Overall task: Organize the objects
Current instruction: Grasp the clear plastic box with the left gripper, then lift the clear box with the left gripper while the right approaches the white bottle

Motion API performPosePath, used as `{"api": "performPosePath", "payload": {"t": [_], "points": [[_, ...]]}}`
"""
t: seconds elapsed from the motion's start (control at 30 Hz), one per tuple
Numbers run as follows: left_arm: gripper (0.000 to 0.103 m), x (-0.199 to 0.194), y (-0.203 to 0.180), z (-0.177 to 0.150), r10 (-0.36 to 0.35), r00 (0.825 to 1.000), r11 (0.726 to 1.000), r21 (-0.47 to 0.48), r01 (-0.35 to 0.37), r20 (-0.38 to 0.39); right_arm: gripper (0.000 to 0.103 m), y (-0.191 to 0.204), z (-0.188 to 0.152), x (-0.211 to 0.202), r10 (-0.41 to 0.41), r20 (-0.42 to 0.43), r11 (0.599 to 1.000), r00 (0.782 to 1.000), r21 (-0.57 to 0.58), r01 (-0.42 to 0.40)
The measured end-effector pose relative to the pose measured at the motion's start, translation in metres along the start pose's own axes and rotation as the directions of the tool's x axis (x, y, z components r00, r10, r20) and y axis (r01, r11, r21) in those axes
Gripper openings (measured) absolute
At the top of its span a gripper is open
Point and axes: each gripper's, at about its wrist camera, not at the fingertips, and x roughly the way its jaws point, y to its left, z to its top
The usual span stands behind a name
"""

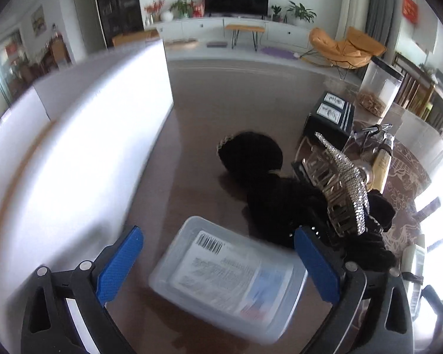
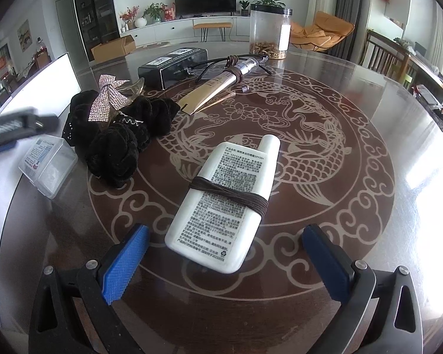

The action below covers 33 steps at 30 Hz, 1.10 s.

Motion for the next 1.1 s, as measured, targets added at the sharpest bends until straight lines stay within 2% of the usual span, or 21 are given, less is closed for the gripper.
{"api": "performPosePath", "payload": {"t": [0.03,0.1,0.13,0.17,0.3,0.47,0.53,0.63,0.7,0.93,1.0,1.1], "points": [[0.103,0.006,0.001,-0.001,-0.007,1.000,1.000,-0.001,0.007,-0.022,0.103,0.000,0.000,0.000,0.002,0.001,1.000,1.000,0.002,-0.002],[0.103,0.020,-0.001,-0.006,-0.065,0.996,0.998,0.013,0.066,-0.069,0.103,0.000,0.000,0.000,0.005,0.002,1.000,1.000,0.004,-0.005],[0.103,0.017,-0.006,-0.008,-0.060,0.997,0.996,0.063,0.062,-0.041,0.103,0.000,0.000,0.000,0.006,0.003,1.000,1.000,0.004,-0.006],[0.103,0.018,-0.011,-0.011,-0.066,0.997,0.992,0.103,0.071,-0.049,0.103,0.000,0.000,0.000,0.006,0.003,1.000,1.000,0.005,-0.006],[0.103,0.005,-0.019,-0.032,-0.138,0.990,0.967,0.214,0.139,-0.022,0.103,0.000,0.000,0.001,0.009,0.004,1.000,1.000,0.007,-0.009],[0.103,-0.013,-0.028,-0.057,-0.206,0.978,0.924,0.320,0.208,-0.041,0.103,-0.001,0.000,0.001,0.012,0.006,1.000,1.000,0.010,-0.012],[0.103,-0.015,-0.028,-0.061,-0.190,0.980,0.929,0.311,0.200,-0.061,0.103,-0.002,0.000,0.000,0.016,0.007,1.000,1.000,0.012,-0.016],[0.103,-0.018,-0.013,-0.061,-0.142,0.986,0.962,0.223,0.158,-0.087,0.103,-0.002,0.001,0.000,0.016,0.007,1.000,1.000,0.013,-0.017],[0.103,-0.019,0.000,-0.059,-0.162,0.982,0.971,0.164,0.176,-0.092,0.103,-0.002,0.001,0.000,0.015,0.007,1.000,1.000,0.012,-0.015],[0.103,-0.027,-0.002,-0.060,-0.199,0.973,0.962,0.164,0.216,-0.116,0.103,-0.002,0.001,0.001,0.016,0.007,1.000,1.000,0.013,-0.016],[0.103,-0.034,-0.010,-0.058,-0.252,0.962,0.947,0.178,0.267,-0.105,0.103,-0.002,0.001,0.000,0.015,0.007,1.000,1.000,0.012,-0.015],[0.103,-0.024,-0.025,-0.052,-0.270,0.956,0.931,0.220,0.290,-0.116,0.103,-0.002,0.001,0.000,0.016,0.007,1.000,1.000,0.013,-0.016]]}}
